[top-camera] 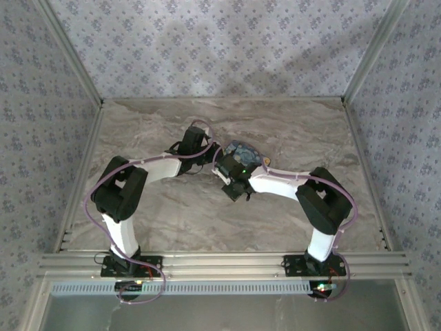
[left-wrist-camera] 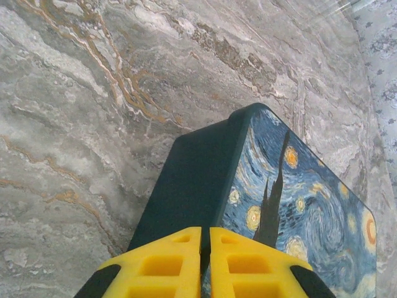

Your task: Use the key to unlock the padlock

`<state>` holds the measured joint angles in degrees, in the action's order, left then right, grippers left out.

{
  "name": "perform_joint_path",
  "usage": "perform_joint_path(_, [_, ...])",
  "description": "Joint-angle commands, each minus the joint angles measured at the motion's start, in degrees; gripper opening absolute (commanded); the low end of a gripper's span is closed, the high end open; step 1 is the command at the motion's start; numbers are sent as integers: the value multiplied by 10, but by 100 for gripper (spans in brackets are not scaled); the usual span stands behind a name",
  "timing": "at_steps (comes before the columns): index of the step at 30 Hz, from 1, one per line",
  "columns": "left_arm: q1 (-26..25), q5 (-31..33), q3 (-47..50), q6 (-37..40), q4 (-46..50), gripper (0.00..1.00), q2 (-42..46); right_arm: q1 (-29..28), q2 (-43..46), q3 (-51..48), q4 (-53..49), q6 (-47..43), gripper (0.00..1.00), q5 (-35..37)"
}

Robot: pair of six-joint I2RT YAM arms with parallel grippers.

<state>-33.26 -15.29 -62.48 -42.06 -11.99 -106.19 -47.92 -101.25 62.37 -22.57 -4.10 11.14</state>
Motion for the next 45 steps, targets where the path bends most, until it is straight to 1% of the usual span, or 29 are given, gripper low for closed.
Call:
perform_joint_path(1, [-14, -17, 13, 0, 43, 9, -14, -2, 14, 23, 52, -49, 0, 0])
perform_joint_path(6, [-14, -13, 19, -1, 39, 9, -8, -2, 27, 9, 48, -48, 0, 4])
perform_joint_path(12, [-9, -8, 29, -2, 38, 10, 7, -11, 65, -25, 54, -19, 0, 2])
perform_joint_path(23, [12, 14, 66, -10, 38, 16, 66, -27, 164, -60, 39, 13, 0, 12])
perform_joint_path(31, [22, 21, 87, -9, 46, 20, 98, -26, 240, -97, 10, 41, 0, 28])
perform_joint_path(36, [23, 22, 93, -10, 49, 21, 109, -13, 254, -126, -9, 86, 0, 1])
perform_joint_path(37, [23, 24, 95, -11, 50, 22, 111, -8, 253, -132, -10, 94, 1, -4])
perform_joint_path(40, [24, 29, 102, -14, 49, 23, 120, 9, 245, -150, -6, 122, 11, -19])
perform_joint_path(43, [24, 36, 112, -16, 52, 25, 132, 35, 232, -166, 14, 138, 19, -32])
perform_joint_path(45, [24, 39, 121, -18, 54, 27, 142, 49, 219, -170, 26, 143, 22, -40])
